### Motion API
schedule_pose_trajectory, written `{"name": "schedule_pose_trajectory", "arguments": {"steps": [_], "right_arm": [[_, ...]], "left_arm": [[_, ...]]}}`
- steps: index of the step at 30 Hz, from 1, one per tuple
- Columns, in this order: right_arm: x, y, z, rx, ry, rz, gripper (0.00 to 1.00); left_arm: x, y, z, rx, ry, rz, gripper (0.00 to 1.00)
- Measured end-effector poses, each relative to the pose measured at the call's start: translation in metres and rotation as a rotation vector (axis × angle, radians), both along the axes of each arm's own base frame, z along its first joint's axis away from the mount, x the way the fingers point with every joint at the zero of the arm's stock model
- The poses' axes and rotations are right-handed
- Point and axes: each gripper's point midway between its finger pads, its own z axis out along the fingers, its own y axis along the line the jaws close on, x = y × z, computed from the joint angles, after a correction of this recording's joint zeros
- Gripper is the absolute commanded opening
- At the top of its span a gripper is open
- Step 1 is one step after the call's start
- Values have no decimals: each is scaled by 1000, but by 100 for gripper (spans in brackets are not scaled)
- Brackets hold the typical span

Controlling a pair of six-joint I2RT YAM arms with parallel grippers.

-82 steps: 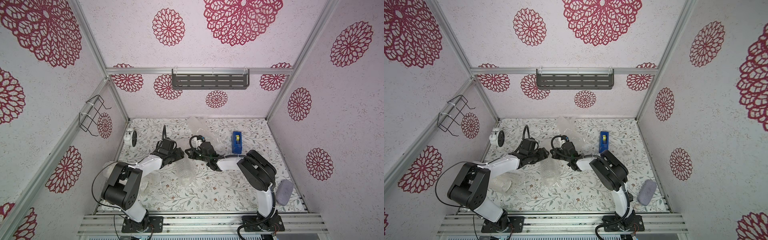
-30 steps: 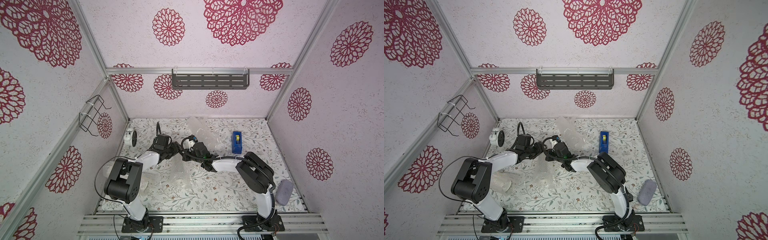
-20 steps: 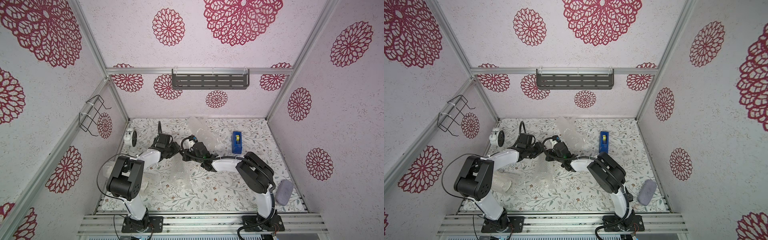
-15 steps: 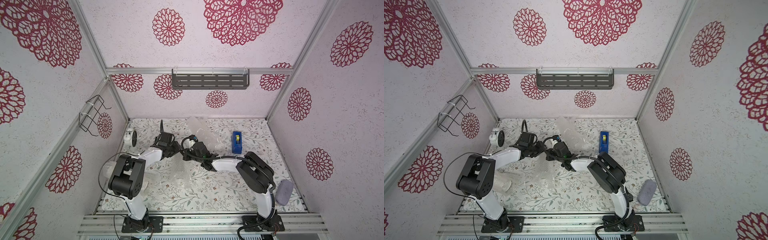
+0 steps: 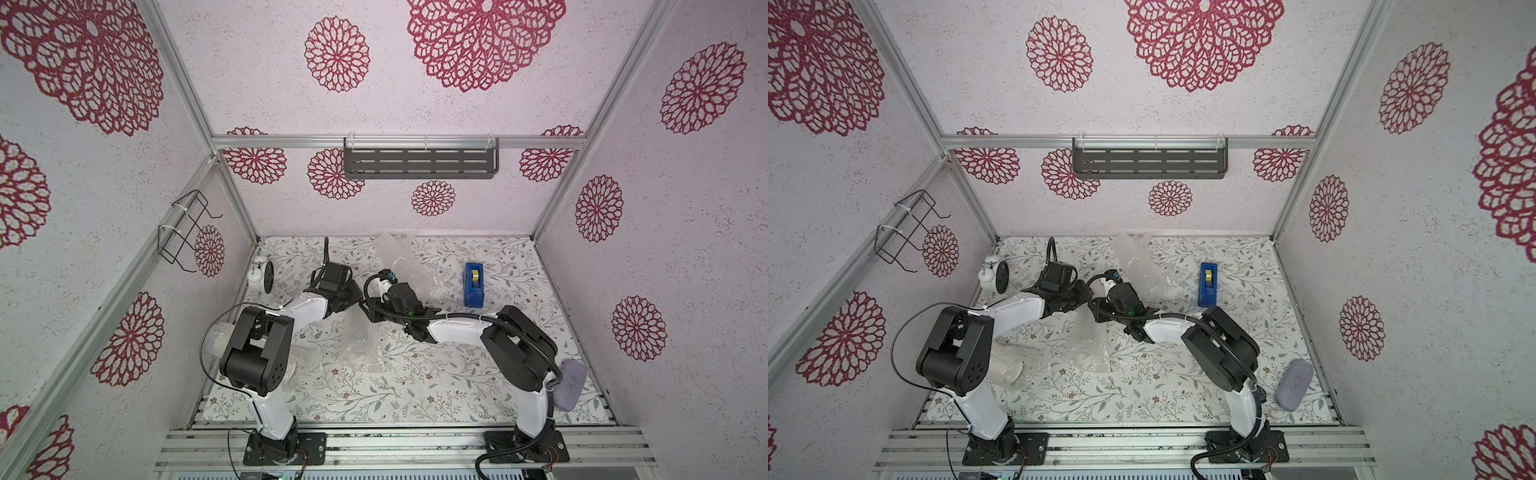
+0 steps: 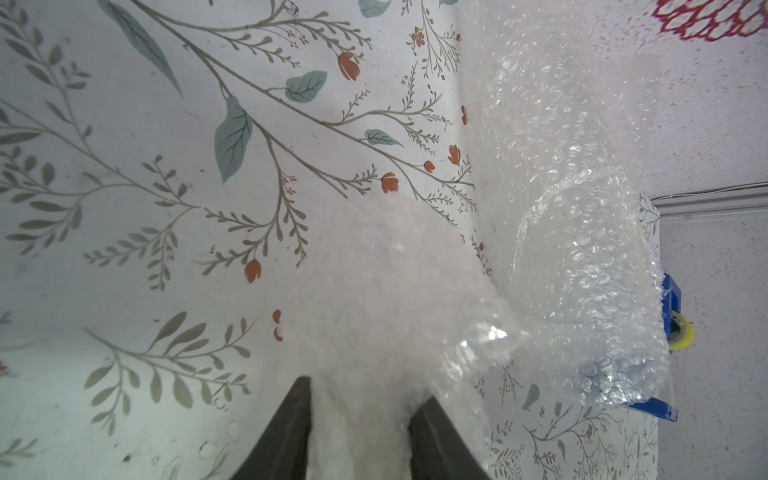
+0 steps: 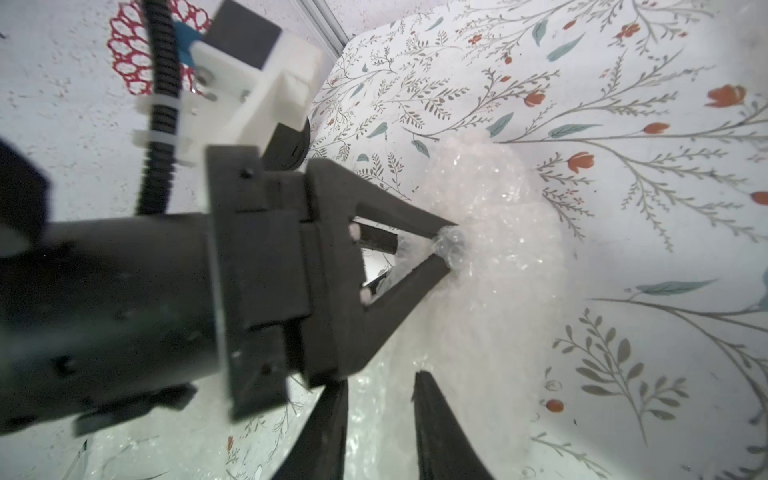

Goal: Wrap vases in bubble wrap
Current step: Wrap the vase in bubble wrap, then tear off the tape using the Tape Cutter.

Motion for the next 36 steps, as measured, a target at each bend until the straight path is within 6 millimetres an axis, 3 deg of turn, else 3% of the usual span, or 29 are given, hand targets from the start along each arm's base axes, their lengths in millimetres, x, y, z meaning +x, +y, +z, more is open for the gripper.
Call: {"name": "schedule_pose_trajectory", "arguments": {"steps": [6,9,12,18,22,27,31,36], "right_arm": [[-9,-24,42,26,-53,-9,33],[-2,-54,58,16,-69,-46,33],[16,-105,65,-25,-73,-133,34],[56,-225,68,-134,-28,-340,34],[71,-303,54,-163,61,-450,34],[70,-372,30,-157,170,-547,33],[65,-394,8,-121,250,-555,32],[75,-402,-21,-67,349,-500,28]], "left_arm": [[1,-1,0,10,-9,-2,38],[1,-3,1,19,-14,-4,37],[2,-6,2,32,-22,-10,37],[1,-9,2,47,-29,-15,37],[2,-10,2,48,-29,-16,36],[3,-13,3,54,-32,-20,36],[3,-14,2,60,-35,-22,36],[3,-15,3,62,-39,-23,36]]}}
